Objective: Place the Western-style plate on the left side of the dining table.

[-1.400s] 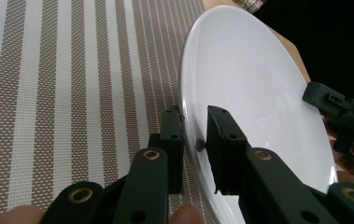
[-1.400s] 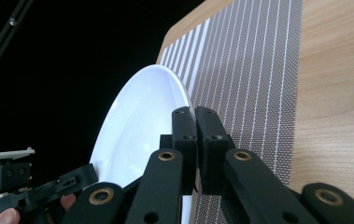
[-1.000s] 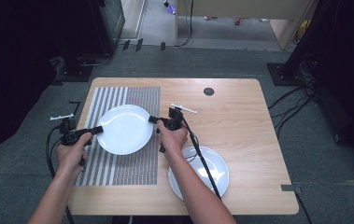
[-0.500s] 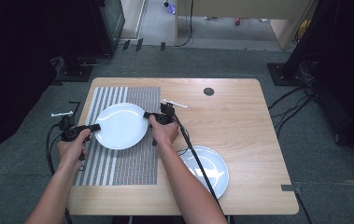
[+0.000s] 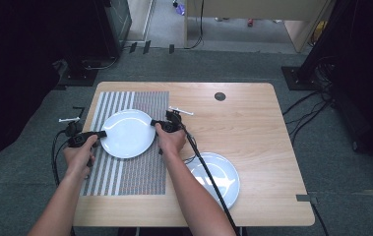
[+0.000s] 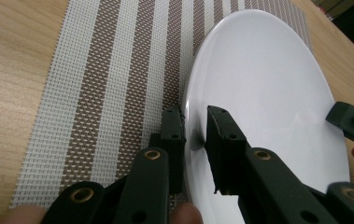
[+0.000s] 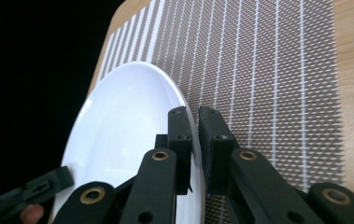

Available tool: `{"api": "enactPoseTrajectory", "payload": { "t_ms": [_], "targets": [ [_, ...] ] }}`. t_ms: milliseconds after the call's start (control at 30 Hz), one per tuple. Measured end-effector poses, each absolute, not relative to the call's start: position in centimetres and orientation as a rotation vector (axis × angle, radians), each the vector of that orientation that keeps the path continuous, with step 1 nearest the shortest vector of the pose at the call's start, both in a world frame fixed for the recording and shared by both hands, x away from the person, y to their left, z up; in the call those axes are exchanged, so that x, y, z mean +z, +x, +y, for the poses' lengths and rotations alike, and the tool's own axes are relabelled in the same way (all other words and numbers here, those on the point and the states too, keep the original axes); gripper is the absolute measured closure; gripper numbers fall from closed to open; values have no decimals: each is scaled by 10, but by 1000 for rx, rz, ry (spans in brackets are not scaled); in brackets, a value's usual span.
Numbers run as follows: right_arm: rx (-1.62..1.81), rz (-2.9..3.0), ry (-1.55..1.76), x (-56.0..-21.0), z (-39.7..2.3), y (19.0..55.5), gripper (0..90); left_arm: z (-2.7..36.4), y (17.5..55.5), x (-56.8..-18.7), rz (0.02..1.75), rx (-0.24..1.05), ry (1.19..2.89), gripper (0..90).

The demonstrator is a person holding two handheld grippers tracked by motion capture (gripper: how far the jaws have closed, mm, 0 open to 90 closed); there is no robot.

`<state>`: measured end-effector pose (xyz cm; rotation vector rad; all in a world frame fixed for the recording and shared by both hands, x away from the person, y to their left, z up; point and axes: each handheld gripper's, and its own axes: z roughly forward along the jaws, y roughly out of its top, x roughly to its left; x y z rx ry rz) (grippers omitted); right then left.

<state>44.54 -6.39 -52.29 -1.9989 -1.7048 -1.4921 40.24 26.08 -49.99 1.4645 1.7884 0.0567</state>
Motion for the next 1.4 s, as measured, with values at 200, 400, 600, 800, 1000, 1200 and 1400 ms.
{"api": "enactPoseTrajectory", "payload": {
  "t_ms": [200,400,600,800,1000,1200,1400],
  "targets": [
    [-1491,-1766,-1978,-527,-60,445,845,260,403,-504,1791,103,1491,757],
    [-1508,-1833,-1958,-527,-59,446,731,257,400,-501,1746,214,1556,566],
    [-1499,-1966,-1967,-519,-67,446,581,266,395,-494,1737,269,1539,394],
    [-1514,-2028,-1905,-504,-78,444,448,261,384,-482,1699,351,1600,394],
    [-1476,-2204,-1845,-487,-98,434,333,254,372,-468,1682,391,1605,209],
    [-1484,-2288,-1864,-479,-121,418,292,247,360,-461,1647,396,1602,158],
    [-1499,-2294,-1867,-474,-149,404,275,238,345,-455,1579,395,1622,114]
  ]
}}
